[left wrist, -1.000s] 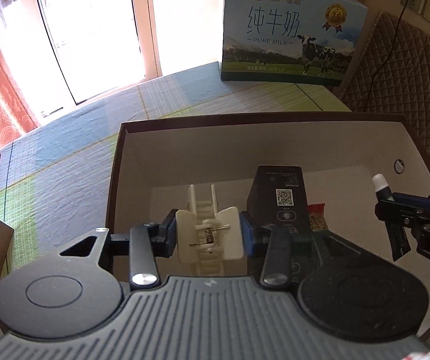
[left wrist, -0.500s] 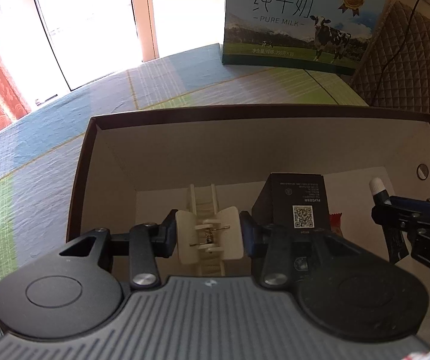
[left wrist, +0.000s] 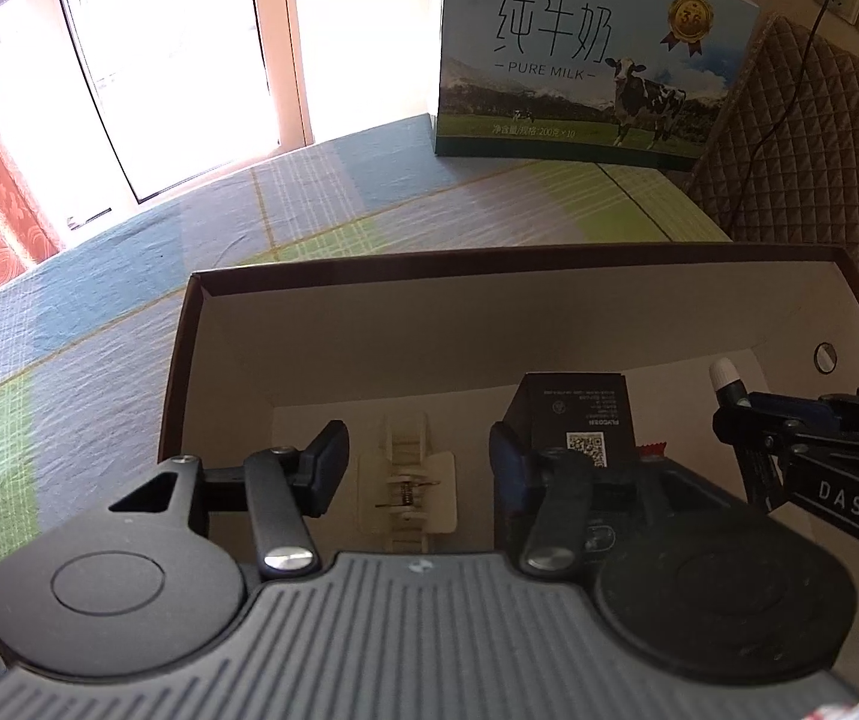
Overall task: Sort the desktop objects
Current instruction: 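Open the left gripper to release the white hair clip while the right gripper releases the green tube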
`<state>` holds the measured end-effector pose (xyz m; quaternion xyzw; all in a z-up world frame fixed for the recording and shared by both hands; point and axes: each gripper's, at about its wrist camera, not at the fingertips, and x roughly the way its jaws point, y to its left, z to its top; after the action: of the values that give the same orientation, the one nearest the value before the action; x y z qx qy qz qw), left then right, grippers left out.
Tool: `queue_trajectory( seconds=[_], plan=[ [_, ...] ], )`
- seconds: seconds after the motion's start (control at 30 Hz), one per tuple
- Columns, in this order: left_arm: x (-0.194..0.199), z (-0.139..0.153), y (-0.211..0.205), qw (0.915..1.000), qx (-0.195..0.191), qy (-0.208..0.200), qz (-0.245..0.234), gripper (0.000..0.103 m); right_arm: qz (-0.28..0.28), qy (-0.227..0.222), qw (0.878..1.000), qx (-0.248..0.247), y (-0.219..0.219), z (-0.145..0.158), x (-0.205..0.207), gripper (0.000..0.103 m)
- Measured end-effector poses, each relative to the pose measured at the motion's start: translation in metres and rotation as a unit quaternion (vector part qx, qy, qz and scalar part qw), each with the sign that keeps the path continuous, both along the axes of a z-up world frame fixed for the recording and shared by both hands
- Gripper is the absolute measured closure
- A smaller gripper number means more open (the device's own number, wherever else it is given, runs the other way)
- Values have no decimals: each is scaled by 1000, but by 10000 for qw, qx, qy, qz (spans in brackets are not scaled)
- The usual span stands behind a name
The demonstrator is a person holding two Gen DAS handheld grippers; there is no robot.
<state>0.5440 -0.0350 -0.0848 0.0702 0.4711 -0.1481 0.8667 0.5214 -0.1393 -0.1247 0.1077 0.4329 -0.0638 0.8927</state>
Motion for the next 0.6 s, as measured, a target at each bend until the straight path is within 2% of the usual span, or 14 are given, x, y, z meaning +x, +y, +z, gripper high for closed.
queue_trajectory(
  seconds=[0.17, 0.23, 0.3, 0.37, 0.43, 0.6],
  plan=[
    [-5, 7, 1, 9999, 5, -105, -27, 50, -65, -265, 9996, 114, -4, 9, -5, 88],
    [-7, 9, 1, 9999, 32, -143, -25, 49, -96, -355, 9991, 206, -5, 13, -8, 82],
    [-11, 12, 2, 9998, 28, -179, -18, 47, -179, -462, 9985, 248, -8, 19, -14, 62],
    [-15, 17, 5, 9998, -17, -217, 3, 41, -174, -589, 9977, 304, -9, 26, -20, 55],
    [-21, 23, 8, 9996, -87, -252, 25, 40, -169, -656, 9972, 315, -10, 32, -27, 53],
    [-39, 40, 15, 9990, -238, -366, 46, 31, -48, -876, 9954, 389, -7, 50, -53, 34]
  ],
)
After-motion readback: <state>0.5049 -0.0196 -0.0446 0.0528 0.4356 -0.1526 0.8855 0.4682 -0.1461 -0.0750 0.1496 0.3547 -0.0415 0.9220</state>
